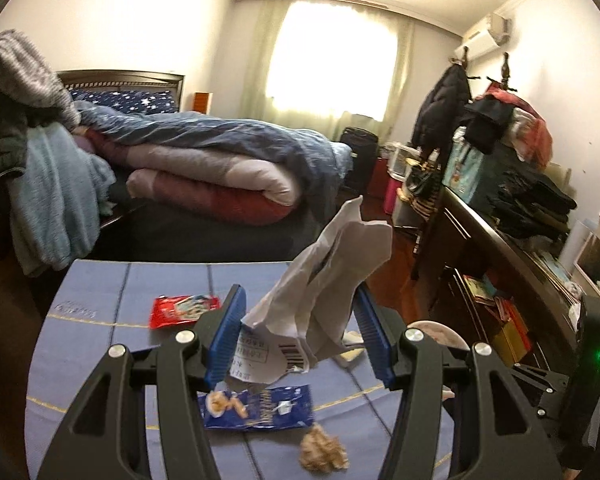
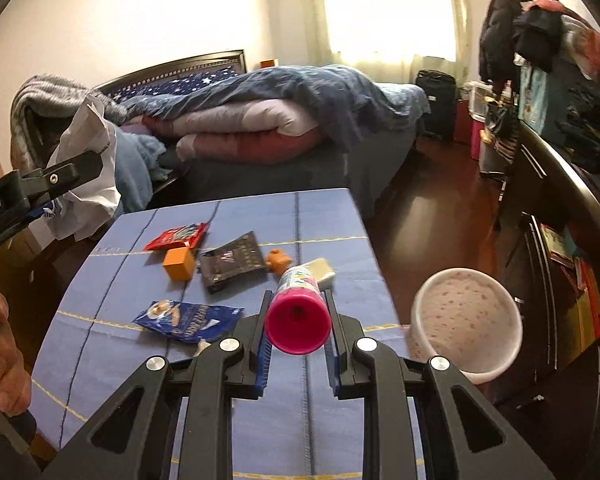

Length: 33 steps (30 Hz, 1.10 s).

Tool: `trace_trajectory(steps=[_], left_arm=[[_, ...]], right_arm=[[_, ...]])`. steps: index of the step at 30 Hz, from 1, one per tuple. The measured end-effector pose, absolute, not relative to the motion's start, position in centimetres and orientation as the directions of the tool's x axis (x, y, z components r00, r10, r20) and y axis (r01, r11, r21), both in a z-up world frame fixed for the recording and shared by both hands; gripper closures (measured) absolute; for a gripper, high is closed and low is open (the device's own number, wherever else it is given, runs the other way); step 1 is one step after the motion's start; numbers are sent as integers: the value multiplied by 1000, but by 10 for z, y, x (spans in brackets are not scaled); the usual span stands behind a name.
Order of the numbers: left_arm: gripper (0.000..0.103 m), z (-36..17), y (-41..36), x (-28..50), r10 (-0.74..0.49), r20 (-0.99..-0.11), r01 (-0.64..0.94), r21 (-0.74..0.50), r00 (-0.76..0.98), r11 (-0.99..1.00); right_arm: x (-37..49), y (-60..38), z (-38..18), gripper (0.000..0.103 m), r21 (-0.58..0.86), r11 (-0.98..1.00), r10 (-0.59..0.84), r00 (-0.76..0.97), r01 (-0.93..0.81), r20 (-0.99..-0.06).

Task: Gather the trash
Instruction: 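Carry receipt and glue stick to the wastebasket and release both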

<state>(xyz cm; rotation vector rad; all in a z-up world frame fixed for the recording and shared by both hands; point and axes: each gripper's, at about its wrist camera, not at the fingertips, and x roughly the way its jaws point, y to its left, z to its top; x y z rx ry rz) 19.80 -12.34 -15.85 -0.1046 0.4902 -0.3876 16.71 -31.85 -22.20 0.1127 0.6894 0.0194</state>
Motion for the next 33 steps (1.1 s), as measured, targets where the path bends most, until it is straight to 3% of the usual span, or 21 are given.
trace_trajectory(steps=[16,33], left_arm=[[47,-174,-244,214,-539,-471,541,-145,699,828],[47,-243,-393,266,-635,-600,673,-205,487,711]], right_arm=[[151,-420,-240,80,145,960,-94,766,238,-636],[175,-532,-297,80,150,876,-231,672,459,-704]])
